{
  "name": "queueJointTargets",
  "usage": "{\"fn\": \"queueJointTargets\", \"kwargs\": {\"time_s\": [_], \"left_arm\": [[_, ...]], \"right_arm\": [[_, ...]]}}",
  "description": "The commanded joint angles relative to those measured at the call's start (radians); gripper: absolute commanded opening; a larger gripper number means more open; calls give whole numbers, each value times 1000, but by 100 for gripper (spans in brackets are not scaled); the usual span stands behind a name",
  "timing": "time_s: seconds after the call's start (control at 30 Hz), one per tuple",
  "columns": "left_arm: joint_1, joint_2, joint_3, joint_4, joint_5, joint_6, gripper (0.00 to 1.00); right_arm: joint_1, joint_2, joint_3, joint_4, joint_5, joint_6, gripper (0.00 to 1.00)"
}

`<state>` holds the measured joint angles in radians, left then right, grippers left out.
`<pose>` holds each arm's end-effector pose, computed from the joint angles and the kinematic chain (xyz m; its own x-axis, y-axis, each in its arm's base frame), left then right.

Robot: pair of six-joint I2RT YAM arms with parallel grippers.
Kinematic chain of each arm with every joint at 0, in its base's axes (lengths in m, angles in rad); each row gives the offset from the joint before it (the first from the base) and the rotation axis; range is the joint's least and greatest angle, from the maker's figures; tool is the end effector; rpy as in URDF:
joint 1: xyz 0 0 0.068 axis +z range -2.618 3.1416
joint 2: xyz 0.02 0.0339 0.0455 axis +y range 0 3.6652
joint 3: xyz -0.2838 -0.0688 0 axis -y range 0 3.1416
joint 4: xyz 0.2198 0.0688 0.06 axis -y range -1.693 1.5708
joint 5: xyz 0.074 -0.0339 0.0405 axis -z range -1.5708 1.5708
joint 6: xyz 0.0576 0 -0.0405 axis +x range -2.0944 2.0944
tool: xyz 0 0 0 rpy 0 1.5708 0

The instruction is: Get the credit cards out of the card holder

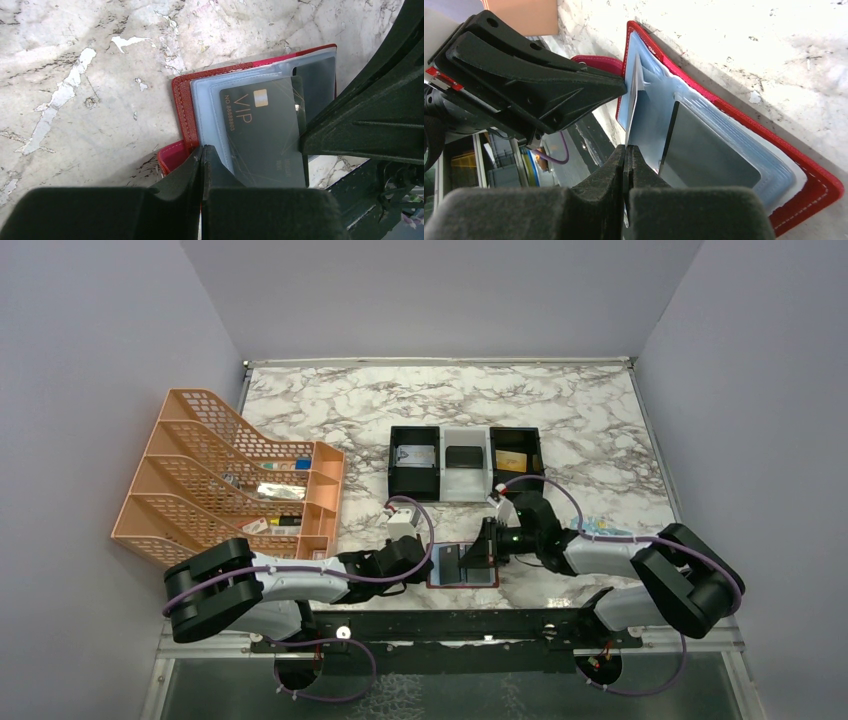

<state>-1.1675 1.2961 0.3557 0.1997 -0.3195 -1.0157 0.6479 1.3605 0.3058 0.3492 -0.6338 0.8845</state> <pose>0.1014 -0.1916 0.1576 -0.8044 -0.1707 -0.5691 0.1872 0.8362 -0.5155 0.1493 0.1558 0.1514 -0.9819 0.0386 -0.1853 -0.1360 0.5374 0.8323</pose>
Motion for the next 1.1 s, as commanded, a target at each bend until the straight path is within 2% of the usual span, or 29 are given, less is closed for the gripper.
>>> {"fn": "queueJointTargets", "kwargs": {"time_s": [0.0, 0.33, 0.47, 0.6, 0.7, 1.07], "left_arm": [[-13, 49, -34, -188, 21, 12, 2], [-13, 11, -26, -209, 17, 16, 3], [-14, -47, -15, -210, 27, 26, 18], [-24, -124, 14, -208, 30, 48, 40], [-27, -158, 46, -208, 30, 74, 46], [-35, -44, 135, -104, 98, 122, 47]], "right_arm": [[-41, -1, -7, -17, -81, -66, 1], [-79, 25, 9, -54, -105, -102, 1], [-79, 49, -6, 2, -92, -60, 1], [-79, 76, 2, 17, -74, -51, 1], [-79, 99, 8, 52, -84, -30, 1], [-79, 175, 24, 115, -107, 1, 1]]}}
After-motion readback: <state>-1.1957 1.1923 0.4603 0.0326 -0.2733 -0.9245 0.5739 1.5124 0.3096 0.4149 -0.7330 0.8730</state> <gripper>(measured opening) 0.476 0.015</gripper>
